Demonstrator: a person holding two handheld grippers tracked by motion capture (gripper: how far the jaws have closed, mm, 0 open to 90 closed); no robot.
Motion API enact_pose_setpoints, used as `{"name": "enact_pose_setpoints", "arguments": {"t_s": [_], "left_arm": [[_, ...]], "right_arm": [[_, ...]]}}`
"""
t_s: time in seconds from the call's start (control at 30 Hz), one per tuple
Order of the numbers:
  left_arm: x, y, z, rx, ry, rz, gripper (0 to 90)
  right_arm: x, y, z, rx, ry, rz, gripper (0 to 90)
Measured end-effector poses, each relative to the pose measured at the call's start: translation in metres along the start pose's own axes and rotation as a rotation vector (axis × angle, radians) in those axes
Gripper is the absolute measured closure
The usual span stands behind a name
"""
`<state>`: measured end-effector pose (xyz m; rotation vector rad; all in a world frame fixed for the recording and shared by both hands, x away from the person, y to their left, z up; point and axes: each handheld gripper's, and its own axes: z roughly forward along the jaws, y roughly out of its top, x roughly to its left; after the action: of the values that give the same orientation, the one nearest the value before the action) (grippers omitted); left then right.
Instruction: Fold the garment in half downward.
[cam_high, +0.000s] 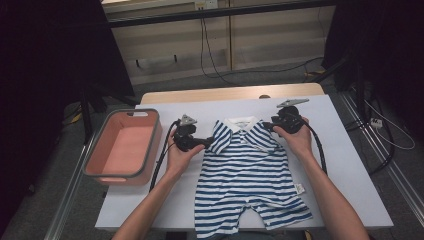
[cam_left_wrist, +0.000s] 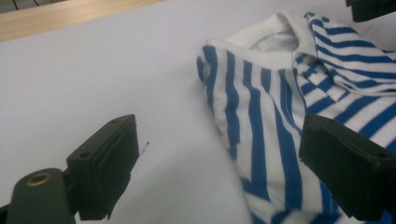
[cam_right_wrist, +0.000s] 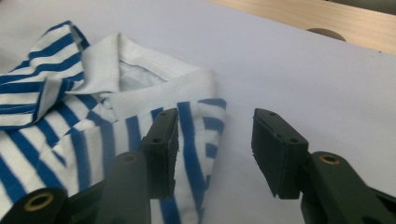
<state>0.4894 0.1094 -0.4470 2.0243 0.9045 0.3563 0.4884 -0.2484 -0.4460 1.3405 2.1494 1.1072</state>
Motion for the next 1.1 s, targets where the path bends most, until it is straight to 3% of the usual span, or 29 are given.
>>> {"name": "enact_pose_setpoints", "arguments": {"t_s": [0.2, 0.3, 0.43, 0.53, 0.67, 0.87, 0.93, 1.1], "left_arm": [[0.004, 0.012, 0.021, 0.021, 0.01, 0.003, 24.3], [0.002, 0.017, 0.027, 0.024, 0.018, 0.009, 36.3], [0.002, 0.021, 0.035, 0.041, -0.001, -0.011, 46.4], [0.001, 0.024, 0.039, 0.048, -0.022, -0.023, 51.2], [0.0, 0.029, 0.046, 0.061, -0.036, -0.018, 53.6], [0.003, 0.033, 0.056, 0.101, -0.014, -0.019, 57.3], [0.005, 0.031, 0.06, 0.106, -0.018, -0.051, 61.3], [0.008, 0.028, 0.066, 0.118, -0.032, -0.065, 65.3]], "right_arm": [[-0.007, 0.002, 0.016, 0.029, 0.018, 0.021, 58.7], [-0.007, 0.004, 0.021, 0.033, 0.021, 0.024, 60.1], [-0.008, 0.003, 0.024, 0.036, 0.047, 0.049, 61.2], [-0.006, 0.002, 0.027, 0.056, 0.052, 0.034, 61.6], [-0.003, 0.0, 0.032, 0.071, 0.048, 0.026, 62.9], [-0.002, 0.0, 0.031, 0.081, 0.043, 0.011, 72.5], [-0.003, 0.0, 0.031, 0.078, 0.053, 0.017, 77.7], [-0.003, -0.001, 0.031, 0.076, 0.07, 0.021, 85.2]]}}
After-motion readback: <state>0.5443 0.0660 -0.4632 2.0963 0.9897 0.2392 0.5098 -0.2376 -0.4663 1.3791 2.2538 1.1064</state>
